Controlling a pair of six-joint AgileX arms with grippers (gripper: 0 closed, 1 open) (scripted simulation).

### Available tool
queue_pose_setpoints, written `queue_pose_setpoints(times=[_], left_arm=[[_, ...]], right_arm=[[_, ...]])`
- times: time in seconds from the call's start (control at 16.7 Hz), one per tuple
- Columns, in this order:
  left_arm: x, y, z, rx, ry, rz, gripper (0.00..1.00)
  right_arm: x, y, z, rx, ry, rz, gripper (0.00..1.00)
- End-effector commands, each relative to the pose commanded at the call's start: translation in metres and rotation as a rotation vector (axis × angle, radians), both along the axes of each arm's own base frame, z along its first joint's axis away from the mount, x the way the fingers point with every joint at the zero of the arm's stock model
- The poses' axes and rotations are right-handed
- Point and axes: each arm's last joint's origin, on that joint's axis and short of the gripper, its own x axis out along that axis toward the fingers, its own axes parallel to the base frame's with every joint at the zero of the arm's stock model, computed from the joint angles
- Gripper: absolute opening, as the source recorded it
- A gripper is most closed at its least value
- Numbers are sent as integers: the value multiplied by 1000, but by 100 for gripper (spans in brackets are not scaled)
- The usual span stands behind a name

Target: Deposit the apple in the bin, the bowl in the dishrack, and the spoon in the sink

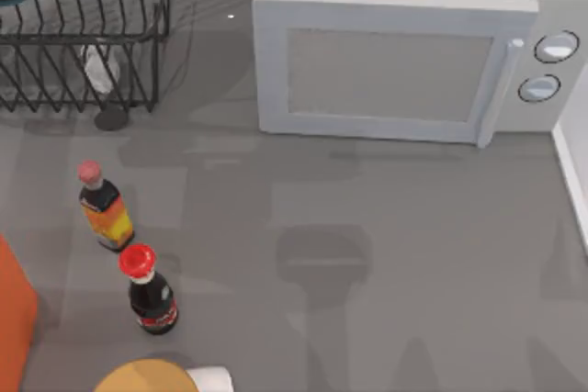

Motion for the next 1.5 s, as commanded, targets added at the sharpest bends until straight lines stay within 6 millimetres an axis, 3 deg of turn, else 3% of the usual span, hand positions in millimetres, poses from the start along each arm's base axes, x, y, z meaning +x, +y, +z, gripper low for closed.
queue_pose_setpoints(times=[0.3, 0.48, 0.66, 0.84, 1.02, 1.32, 1.5], left_arm=[[-57, -7, 30, -5, -4, 6, 100], [-110, -12, 48, -15, -41, 10, 100], [-169, -17, 50, -23, -80, 13, 100], [-218, -21, 30, -24, -98, 15, 100], [-248, -23, -3, -18, -87, 17, 100], [-264, -25, -54, -4, -31, 19, 100], [-265, -25, -62, -2, -16, 19, 100]], right_arm=[[0, 0, 0, 0, 0, 0, 100], [0, 0, 0, 0, 0, 0, 100], [0, 0, 0, 0, 0, 0, 100], [0, 0, 0, 0, 0, 0, 100], [0, 0, 0, 0, 0, 0, 100], [0, 0, 0, 0, 0, 0, 100], [0, 0, 0, 0, 0, 0, 100]])
